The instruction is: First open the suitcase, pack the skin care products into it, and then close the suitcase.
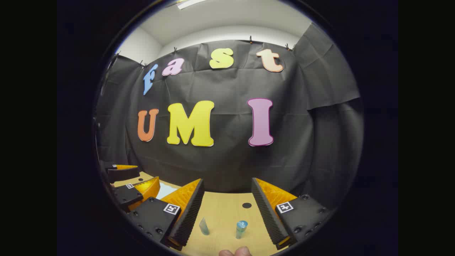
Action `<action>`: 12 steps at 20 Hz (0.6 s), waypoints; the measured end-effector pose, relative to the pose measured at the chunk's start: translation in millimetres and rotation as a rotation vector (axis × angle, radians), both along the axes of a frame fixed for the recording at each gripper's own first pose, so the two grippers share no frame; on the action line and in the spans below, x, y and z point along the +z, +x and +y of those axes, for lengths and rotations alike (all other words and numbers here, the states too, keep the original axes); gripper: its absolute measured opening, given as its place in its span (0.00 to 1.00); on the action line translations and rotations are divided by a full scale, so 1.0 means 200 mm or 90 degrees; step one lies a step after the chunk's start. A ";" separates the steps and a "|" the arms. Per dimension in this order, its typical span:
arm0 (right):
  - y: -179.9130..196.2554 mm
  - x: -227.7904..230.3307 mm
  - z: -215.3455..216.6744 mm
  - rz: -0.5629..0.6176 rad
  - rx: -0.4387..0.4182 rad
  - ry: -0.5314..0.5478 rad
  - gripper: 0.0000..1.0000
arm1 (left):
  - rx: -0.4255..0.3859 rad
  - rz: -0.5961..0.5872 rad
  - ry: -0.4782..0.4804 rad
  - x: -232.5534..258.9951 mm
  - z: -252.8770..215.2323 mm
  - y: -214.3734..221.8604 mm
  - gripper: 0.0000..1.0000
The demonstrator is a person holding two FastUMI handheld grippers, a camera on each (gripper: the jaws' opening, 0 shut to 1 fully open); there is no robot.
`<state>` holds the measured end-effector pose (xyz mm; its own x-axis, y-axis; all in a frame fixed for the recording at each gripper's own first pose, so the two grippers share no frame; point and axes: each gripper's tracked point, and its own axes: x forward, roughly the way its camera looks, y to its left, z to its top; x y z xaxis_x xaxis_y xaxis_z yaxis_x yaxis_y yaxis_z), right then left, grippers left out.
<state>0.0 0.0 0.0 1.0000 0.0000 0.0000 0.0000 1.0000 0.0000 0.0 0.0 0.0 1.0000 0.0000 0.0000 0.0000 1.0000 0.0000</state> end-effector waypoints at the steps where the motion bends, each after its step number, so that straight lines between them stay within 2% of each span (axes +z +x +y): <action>1: -0.01 0.00 -0.01 0.003 0.003 0.002 0.80 | 0.001 -0.001 0.005 0.00 0.00 0.00 0.98; 6: -0.01 0.00 -0.05 -0.003 -0.011 0.000 0.80 | 0.009 0.010 0.008 -0.03 0.01 0.00 0.98; 12: -0.01 -0.01 -0.01 0.002 0.013 -0.015 0.80 | 0.022 0.009 0.003 -0.03 0.04 -0.01 0.98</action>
<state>-1.8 -2.0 -1.6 0.9998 0.0198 -0.0033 -0.0198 0.9995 -0.0232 -1.8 8.0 -5.0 0.9993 0.0352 -0.0139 -0.0351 0.9994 0.0054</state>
